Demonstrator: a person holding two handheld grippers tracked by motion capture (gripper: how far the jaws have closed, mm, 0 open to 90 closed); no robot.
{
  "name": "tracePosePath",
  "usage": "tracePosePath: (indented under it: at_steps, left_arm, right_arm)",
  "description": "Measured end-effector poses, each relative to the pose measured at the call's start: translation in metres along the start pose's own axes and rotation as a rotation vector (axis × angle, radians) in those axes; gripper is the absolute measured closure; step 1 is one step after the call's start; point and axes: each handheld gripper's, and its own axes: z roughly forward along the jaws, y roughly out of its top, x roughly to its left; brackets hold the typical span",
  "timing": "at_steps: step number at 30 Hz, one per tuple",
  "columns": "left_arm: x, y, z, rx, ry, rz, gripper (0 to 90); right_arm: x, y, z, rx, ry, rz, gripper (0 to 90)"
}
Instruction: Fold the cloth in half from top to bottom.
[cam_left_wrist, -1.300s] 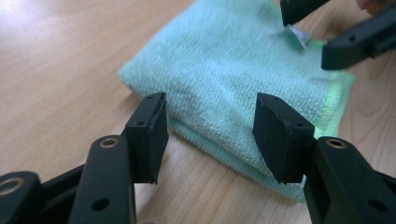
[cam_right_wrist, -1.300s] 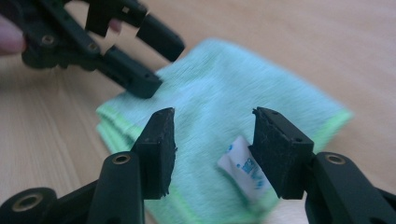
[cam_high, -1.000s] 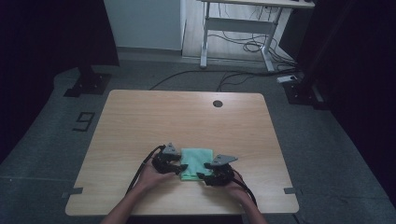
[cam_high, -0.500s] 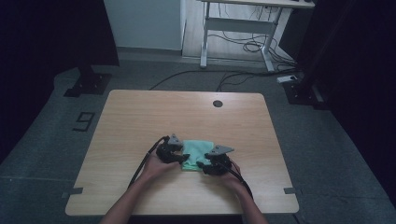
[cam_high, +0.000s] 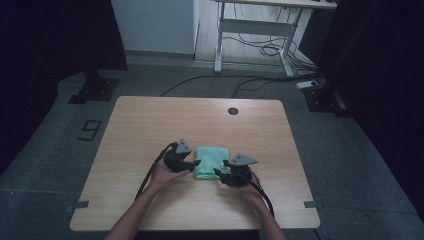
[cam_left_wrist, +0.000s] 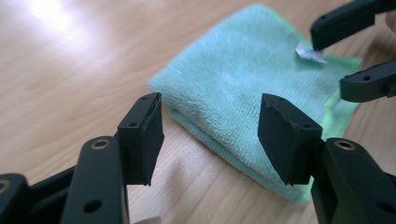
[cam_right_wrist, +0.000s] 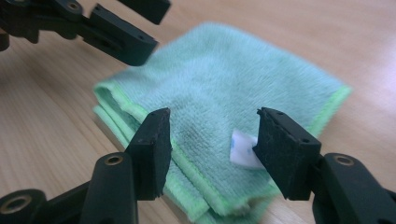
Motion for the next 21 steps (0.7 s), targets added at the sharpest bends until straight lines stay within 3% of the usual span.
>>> tracePosePath:
  at_steps: [3, 8, 15, 21]
  left_arm:
    - [0.001, -0.001, -0.014, -0.031, -0.007, -0.036, 40.6]
    - [-0.002, -0.007, -0.028, -0.036, -0.012, -0.064, 39.8]
    - [-0.009, -0.025, -0.047, -0.058, -0.003, -0.102, 39.9]
    - [-0.019, -0.038, -0.060, -0.069, -0.010, -0.101, 39.7]
  right_arm:
    - [0.001, 0.000, -0.006, -0.015, 0.002, 0.004, 44.0]
    - [0.006, 0.000, -0.022, -0.046, -0.006, 0.002, 43.1]
    - [0.011, -0.008, -0.033, -0.038, -0.027, 0.013, 42.7]
    - [0.015, -0.019, -0.048, -0.027, -0.041, 0.024, 41.7]
